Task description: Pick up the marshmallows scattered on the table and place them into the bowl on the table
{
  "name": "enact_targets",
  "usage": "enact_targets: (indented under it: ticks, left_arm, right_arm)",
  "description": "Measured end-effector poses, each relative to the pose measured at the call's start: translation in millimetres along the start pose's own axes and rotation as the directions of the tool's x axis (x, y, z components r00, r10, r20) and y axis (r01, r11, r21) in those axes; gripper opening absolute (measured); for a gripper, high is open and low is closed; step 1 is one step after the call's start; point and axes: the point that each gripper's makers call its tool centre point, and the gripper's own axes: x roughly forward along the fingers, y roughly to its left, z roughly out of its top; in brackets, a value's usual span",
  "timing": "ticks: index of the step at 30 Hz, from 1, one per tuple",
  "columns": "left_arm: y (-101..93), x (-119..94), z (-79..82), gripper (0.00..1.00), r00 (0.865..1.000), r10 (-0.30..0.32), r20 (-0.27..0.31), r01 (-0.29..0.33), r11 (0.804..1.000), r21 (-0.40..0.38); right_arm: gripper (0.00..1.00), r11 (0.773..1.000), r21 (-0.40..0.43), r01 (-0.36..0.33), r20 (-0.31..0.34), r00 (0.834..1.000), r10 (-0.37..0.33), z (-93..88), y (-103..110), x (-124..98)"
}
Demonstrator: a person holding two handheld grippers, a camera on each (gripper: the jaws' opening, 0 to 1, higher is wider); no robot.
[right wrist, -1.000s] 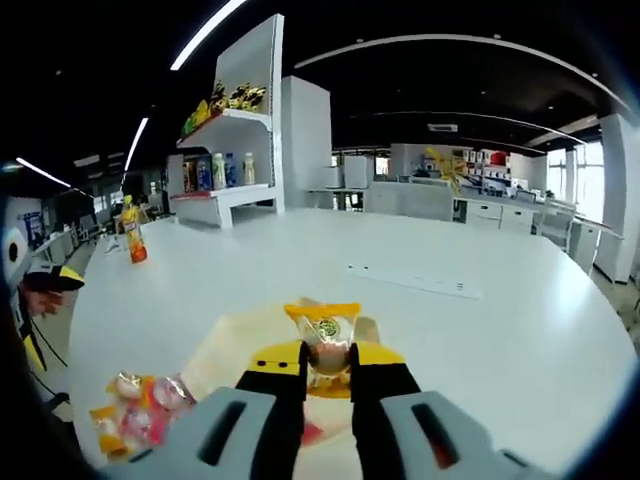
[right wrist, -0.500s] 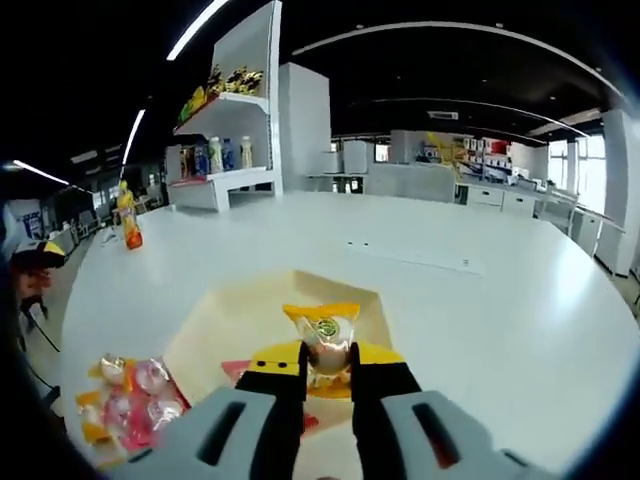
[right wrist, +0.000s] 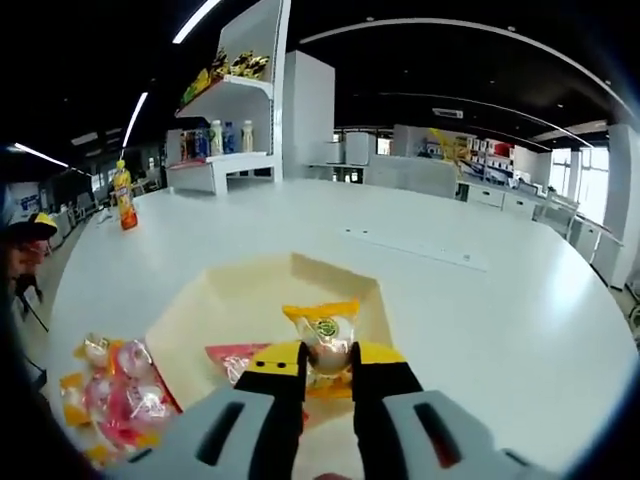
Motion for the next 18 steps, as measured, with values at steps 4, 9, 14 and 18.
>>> enact_targets:
  ticks: [4, 9, 14, 18]
  left_arm:
    - [-3.2, 1, -3.2, 0.87, 1.000, -0.011, -0.012, 0.011, 1.000, 0.002]
    - [-2.1, -1, -4.4, 0.87, 1.000, -0.006, -0.011, 0.006, 1.000, 0.001]
    - [-8.0, -5, 6.4, 0.87, 0.998, -0.043, 0.040, 0.045, 0.997, -0.059]
    - [-6.7, -8, 5.3, 0.87, 0.999, -0.032, 0.028, 0.033, 0.999, -0.017]
  right_arm:
    - [0.17, 1.000, -0.017, -0.003, -0.012, 1.000, 0.003, -1.6, 2, 0]
    - [0.18, 0.999, -0.038, -0.011, -0.027, 1.000, 0.010, -4.2, 6, 1]
    - [0.19, 0.998, -0.057, -0.010, -0.030, 1.000, 0.009, -4.0, 7, 1]
    - [0.24, 0.998, -0.048, -0.027, -0.030, 0.999, 0.025, -3.9, 10, 1]
